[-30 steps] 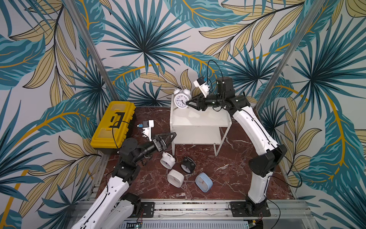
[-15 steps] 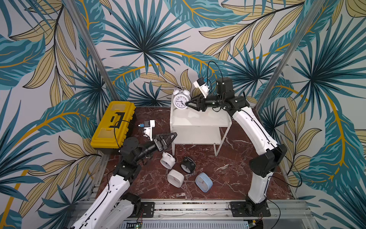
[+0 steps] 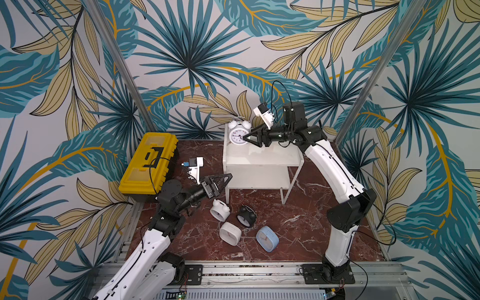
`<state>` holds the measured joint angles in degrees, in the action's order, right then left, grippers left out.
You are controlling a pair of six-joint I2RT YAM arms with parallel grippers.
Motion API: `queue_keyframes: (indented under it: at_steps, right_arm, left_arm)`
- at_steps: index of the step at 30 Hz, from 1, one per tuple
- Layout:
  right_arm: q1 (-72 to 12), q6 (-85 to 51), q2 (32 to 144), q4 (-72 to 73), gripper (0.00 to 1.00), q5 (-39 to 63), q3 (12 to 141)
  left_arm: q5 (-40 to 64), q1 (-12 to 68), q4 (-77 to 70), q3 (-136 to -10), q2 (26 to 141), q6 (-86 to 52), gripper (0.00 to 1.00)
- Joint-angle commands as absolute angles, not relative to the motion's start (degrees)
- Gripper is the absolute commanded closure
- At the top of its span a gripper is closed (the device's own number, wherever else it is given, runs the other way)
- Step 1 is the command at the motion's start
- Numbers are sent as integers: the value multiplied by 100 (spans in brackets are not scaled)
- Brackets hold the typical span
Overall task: Place the alarm clocks on the shelf by style
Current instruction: Place the alarm on the shelf, then pick up the alarm from the center of the board.
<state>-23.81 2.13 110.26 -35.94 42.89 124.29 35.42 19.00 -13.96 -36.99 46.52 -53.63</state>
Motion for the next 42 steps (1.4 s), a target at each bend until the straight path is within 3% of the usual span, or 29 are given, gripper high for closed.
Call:
queue_keyframes:
  at_steps: [1,10,19,22,26,31,36,42]
  right_arm:
    - [-2390,183,10914,-3700,38,4221,12485]
    - [-2386,184,10467,-3666,33,3974,12080]
    - [-2570,0,9092,-3736,26,2890,11064]
    - [-3008,-18,8370,-3850,28,2041,10205]
    - [-4250,-178,7305,-3472,30,474,8419]
    - [-5360,-1564,6635,-2380,34,-474,6504]
    - [-6011,-2267,6975,-786,38,-1006,5400]
    - [-6144,-2180,8206,446,49,-721,5552]
  left_arm:
    - [3629,1863,-1582,-3622,4610,-5388,9]
    - [3526,1864,-1336,-3560,4573,-5295,7]
    - [3085,1862,-658,-3577,4296,-4968,4]
    - [2311,1857,41,-3612,4047,-4803,4]
    - [1359,1855,1014,-3629,3790,-4771,2]
    - [454,1855,2049,-3684,3655,-4961,4]
    - [-756,1846,3054,-3656,3533,-5458,5]
    - [-871,1852,3274,-3554,3594,-5710,8]
